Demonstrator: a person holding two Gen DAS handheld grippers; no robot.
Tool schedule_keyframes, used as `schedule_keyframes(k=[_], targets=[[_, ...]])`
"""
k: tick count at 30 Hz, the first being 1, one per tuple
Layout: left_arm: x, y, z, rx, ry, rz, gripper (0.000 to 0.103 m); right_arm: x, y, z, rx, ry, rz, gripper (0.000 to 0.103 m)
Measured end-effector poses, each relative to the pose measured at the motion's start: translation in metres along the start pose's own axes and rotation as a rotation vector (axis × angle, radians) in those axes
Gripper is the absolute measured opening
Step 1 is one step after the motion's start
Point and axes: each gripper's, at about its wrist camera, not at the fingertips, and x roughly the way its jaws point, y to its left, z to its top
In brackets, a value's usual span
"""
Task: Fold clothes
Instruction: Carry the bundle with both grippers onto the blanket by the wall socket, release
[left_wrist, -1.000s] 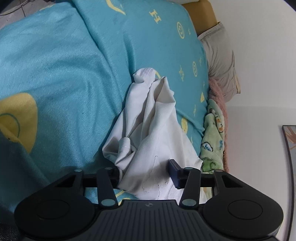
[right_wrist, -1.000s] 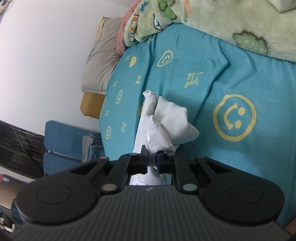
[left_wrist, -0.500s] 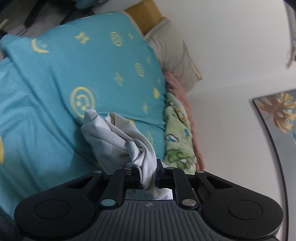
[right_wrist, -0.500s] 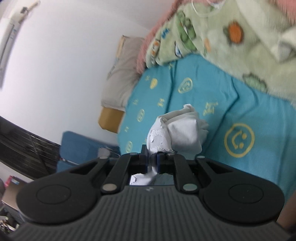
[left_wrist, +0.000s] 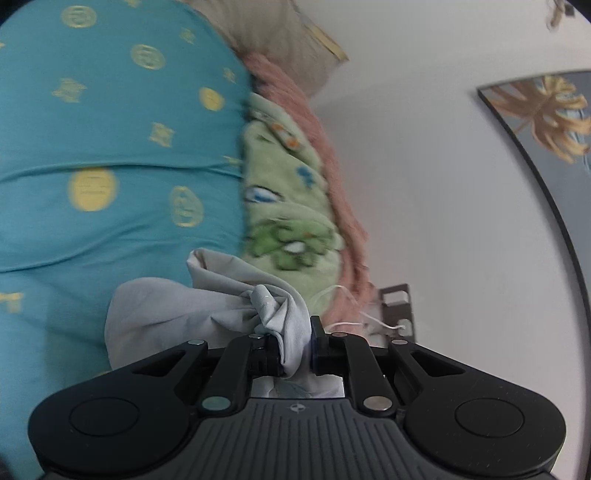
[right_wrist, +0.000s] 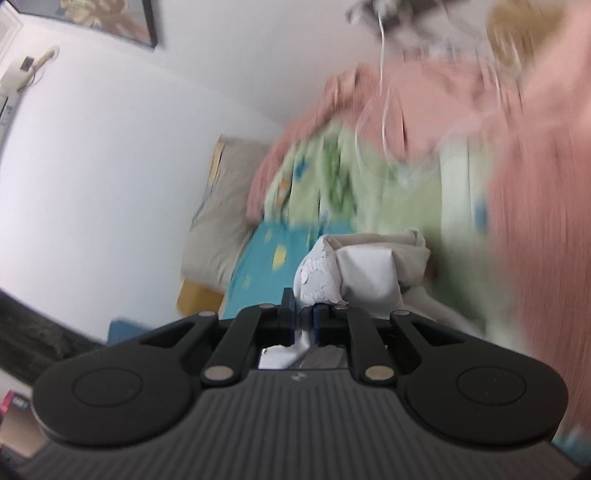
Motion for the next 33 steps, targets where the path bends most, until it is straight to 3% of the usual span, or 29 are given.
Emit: schedule_keyframes(k=[7,11,13,16,19,22,25,26,27,28,30,31,33], targets=[[0.119,-0.13,0.0,0.181,-0.025,-0.249,0.012,-0.027,0.034,0.128,-0.266,-0.341,0.021,0.012],[0.178,-0.158,-0.031,0.299,-0.011,-0.255,0.013,-0.036,0.005,0.134,-0.323,-0.415,-0.091,0.012],[0.198,-0.144,-0.052,0.346,0.042,-0.2,0.013,-0.032,-0.019,0.126,-0.326,-0.383,-0.203,0.012],[0.213,-0.111,-0.086,0.444,0.126,-0.088,0.013,-0.03,-0.064,0.099,-0.267,-0.269,-0.308,0.012],[0.214,-0.079,-0.112,0.519,0.178,-0.014,0.013,-0.033,-0.1,0.069,-0.206,-0.181,-0.346,0.012],[0.208,-0.061,-0.115,0.534,0.176,0.001,0.016,-0.039,-0.11,0.05,-0.194,-0.169,-0.336,0.013],[0.192,-0.058,-0.114,0.548,0.16,0.029,0.034,-0.042,-0.104,0.048,-0.2,-0.166,-0.354,0.014],[0.185,-0.06,-0.113,0.565,0.149,0.041,0.053,-0.044,-0.1,0.049,-0.201,-0.156,-0.366,0.017],[0.178,-0.063,-0.112,0.583,0.136,0.055,0.071,-0.045,-0.095,0.049,-0.206,-0.147,-0.376,0.023],[0.171,-0.066,-0.108,0.603,0.112,0.074,0.079,-0.046,-0.087,0.051,-0.214,-0.138,-0.384,0.029],[0.149,-0.075,-0.106,0.636,0.088,0.088,0.088,-0.057,-0.072,0.047,-0.246,-0.154,-0.379,0.081],[0.135,-0.079,-0.108,0.651,0.083,0.088,0.089,-0.064,-0.065,0.045,-0.265,-0.169,-0.372,0.088],[0.112,-0.089,-0.111,0.683,0.069,0.086,0.098,-0.077,-0.048,0.037,-0.317,-0.197,-0.374,0.089]])
